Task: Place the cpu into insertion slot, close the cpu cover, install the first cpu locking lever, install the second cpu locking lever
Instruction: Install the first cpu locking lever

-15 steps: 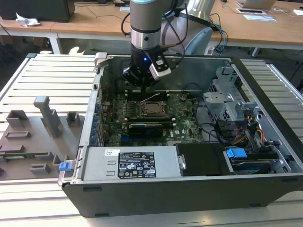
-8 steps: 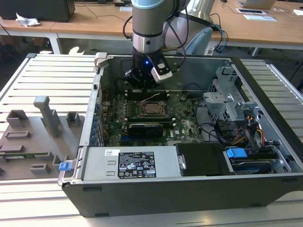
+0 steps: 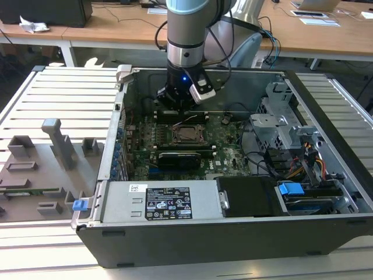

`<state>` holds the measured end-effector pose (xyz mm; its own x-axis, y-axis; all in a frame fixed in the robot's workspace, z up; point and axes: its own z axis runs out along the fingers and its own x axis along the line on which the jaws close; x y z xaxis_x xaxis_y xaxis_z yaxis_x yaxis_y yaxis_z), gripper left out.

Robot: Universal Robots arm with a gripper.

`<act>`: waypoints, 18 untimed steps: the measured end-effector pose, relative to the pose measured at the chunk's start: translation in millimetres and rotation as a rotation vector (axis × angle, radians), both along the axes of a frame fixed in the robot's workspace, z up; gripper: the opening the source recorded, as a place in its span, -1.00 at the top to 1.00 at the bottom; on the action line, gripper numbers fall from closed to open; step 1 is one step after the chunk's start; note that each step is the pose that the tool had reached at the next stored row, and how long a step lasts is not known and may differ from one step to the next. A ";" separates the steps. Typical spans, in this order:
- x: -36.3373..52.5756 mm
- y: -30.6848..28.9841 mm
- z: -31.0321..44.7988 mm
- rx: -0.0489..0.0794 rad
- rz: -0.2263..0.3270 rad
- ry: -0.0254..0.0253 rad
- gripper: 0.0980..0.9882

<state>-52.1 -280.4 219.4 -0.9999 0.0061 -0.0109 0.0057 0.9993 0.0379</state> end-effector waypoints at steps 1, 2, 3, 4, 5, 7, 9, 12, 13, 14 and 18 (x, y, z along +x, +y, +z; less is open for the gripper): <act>1.2 0.2 -0.6 0.000 0.000 0.0002 0.98; 2.1 0.4 -0.9 0.000 0.000 0.0002 0.98; 3.7 0.6 -1.5 0.000 0.000 0.0003 0.98; 4.7 0.7 -1.9 0.000 0.000 0.0004 0.98; 6.4 0.7 -2.6 0.000 0.000 0.0005 0.98; 8.7 0.7 -3.5 0.000 0.000 0.0008 0.98; 13.5 0.7 -5.4 0.000 0.000 0.0015 0.98; 23.4 0.7 -8.7 0.000 0.000 0.0030 0.98; 25.3 0.7 -9.6 0.000 0.000 0.0035 0.98; 27.9 0.7 -12.4 0.000 -0.002 0.0040 0.98; 30.2 0.4 -15.4 -0.006 -0.008 0.0041 0.98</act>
<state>-21.9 -280.0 204.0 -0.9999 0.0138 -0.0069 0.0136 0.9994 0.0322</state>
